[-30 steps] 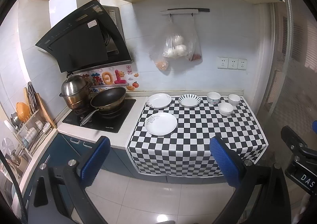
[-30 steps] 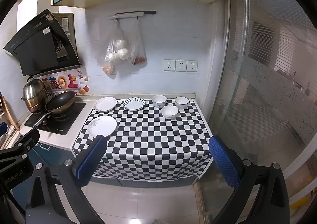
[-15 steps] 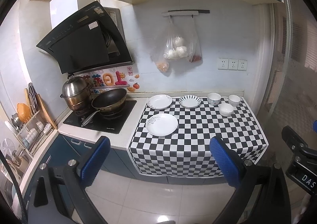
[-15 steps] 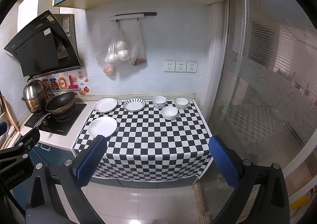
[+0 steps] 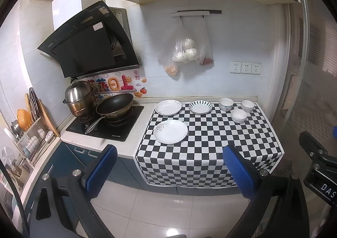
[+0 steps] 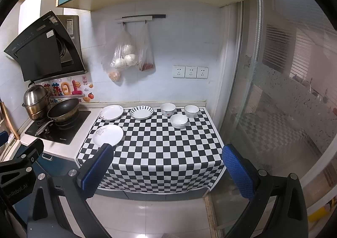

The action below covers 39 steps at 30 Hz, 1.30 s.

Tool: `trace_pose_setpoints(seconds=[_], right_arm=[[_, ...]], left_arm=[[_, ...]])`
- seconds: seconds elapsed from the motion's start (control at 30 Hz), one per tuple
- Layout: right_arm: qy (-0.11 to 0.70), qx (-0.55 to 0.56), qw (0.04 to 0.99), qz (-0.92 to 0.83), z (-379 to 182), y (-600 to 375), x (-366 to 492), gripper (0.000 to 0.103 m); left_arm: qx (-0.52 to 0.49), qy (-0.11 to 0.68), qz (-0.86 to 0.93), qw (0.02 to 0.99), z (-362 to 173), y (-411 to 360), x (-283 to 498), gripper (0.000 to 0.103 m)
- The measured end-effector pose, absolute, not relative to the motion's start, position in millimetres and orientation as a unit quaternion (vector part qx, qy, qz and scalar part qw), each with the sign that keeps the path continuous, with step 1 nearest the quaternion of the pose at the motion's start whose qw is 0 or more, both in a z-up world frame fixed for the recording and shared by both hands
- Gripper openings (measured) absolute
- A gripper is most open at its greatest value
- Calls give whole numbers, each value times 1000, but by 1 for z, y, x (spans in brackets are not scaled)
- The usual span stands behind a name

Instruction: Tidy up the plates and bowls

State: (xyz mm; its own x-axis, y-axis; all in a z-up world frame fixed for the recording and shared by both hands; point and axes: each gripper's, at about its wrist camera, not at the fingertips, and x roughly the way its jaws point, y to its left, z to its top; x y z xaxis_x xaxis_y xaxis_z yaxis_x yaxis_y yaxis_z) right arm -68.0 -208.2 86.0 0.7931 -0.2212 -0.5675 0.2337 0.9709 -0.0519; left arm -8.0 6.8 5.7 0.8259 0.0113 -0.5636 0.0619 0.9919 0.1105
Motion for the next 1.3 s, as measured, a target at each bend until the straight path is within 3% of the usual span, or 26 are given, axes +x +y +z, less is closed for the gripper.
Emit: trace_pose_setpoints(seconds=[0.7,1.3], right_arm=[[286,38,951,-116,59,-206,-29,103],[386,35,919,-65,-57,-145,205,103]], left_arm=[[59,277,2,959,-14,41,38,103],[61,327,47,942,-98,88,231,103]])
